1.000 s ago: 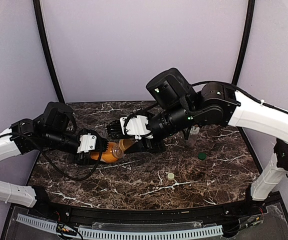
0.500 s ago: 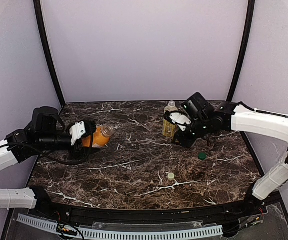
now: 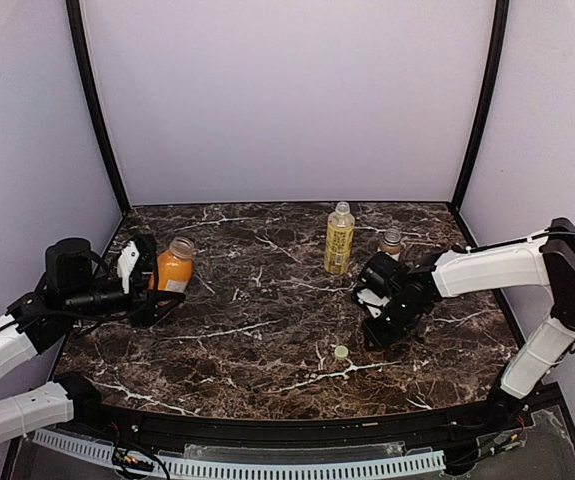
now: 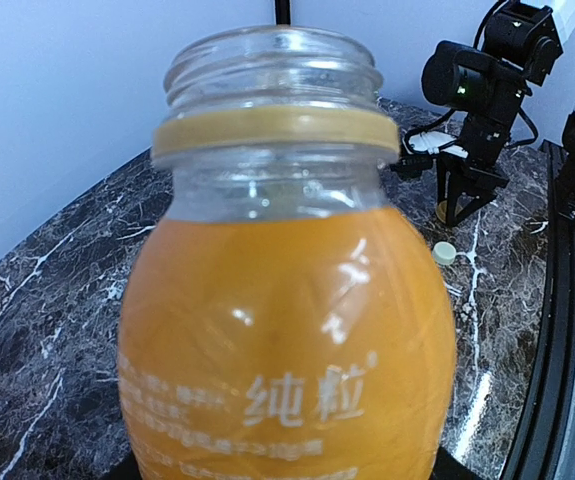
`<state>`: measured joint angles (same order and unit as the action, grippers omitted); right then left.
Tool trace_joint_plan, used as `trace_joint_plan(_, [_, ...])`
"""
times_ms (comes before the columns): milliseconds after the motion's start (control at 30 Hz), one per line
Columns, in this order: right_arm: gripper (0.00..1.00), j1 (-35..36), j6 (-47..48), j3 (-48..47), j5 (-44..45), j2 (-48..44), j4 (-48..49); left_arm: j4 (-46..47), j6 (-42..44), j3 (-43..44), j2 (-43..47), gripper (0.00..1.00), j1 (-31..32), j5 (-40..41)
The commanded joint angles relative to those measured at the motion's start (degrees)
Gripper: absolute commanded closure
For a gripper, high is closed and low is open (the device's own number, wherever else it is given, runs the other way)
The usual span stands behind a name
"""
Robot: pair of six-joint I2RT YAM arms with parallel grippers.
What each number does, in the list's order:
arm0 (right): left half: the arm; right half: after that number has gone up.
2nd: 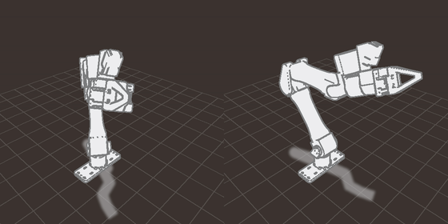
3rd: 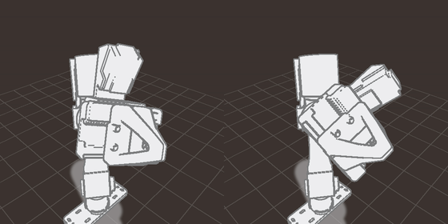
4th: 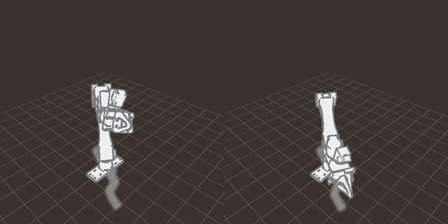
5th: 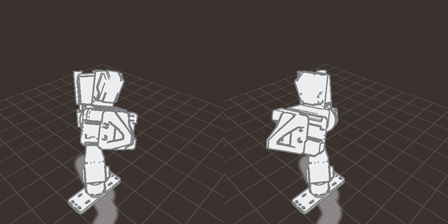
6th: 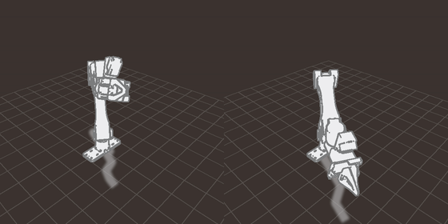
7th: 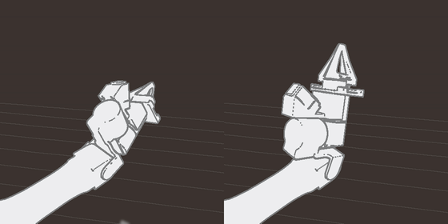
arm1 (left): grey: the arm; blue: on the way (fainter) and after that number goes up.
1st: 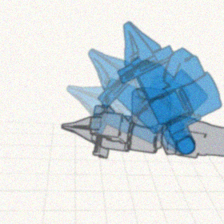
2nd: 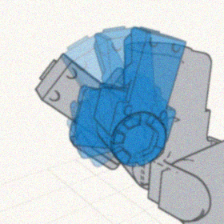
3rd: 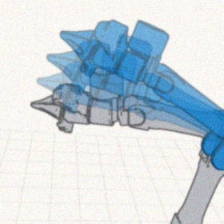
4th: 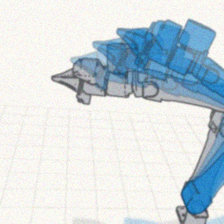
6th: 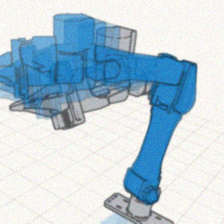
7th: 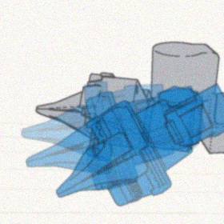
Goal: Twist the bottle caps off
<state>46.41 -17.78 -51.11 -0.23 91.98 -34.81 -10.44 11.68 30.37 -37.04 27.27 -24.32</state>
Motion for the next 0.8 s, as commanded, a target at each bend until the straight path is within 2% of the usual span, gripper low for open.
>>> trace_joint_plan(0, [0.90,-0.4,-1.8,-0.6,-1.3,2.7,1.1,3.2,-2.5,-1.0,1.4,0.96,-0.8,-2.3])
trace_joint_plan(133, [0.48,-0.3,-0.9,-3.2,-0.6,4.0,-2.0,3.3,-2.1,-0.5,1.4,0.96,-0.8,-3.5])
trace_joint_plan(200, [0.34,-0.3,-0.3,-5.5,0.0,3.6,-4.8,3.4,-2.0,-0.2,1.2,0.96,-0.8,-4.3])
trace_joint_plan(267, [0.23,-0.1,0.9,-9.0,1.1,2.5,-8.0,3.6,-2.0,0.1,0.9,0.96,-0.8,-5.5])
trace_joint_plan(367, [0.18,1.4,4.3,-16.3,2.1,-0.8,-11.8,4.4,-2.1,1.2,0.4,0.96,-0.8,-8.4])
trace_joint_plan(467, [0.20,4.8,9.1,-25.8,-1.0,-3.6,-10.8,5.8,-2.9,2.6,-0.5,0.95,-0.8,-12.9])
trace_joint_plan(533, [0.21,8.2,12.4,-30.7,-5.8,-4.8,-4.2,6.9,-3.3,3.6,-1.2,0.95,-0.8,-16.0])
trace_joint_plan(600, [0.20,11.8,15.9,-32.7,-12.2,-5.7,6.8,7.7,-3.4,4.6,-2.0,0.95,-0.8,-18.5])
trace_joint_plan(667, [0.14,14.4,17.3,-32.3,-19.6,-5.8,22.4,8.1,-3.2,5.4,-2.6,0.95,-0.7,-20.1])
trace_joint_plan(767, [0.07,15.5,12.7,-30.0,-28.1,-3.4,45.4,8.1,-2.5,6.6,-3.3,0.95,-0.7,-22.2])
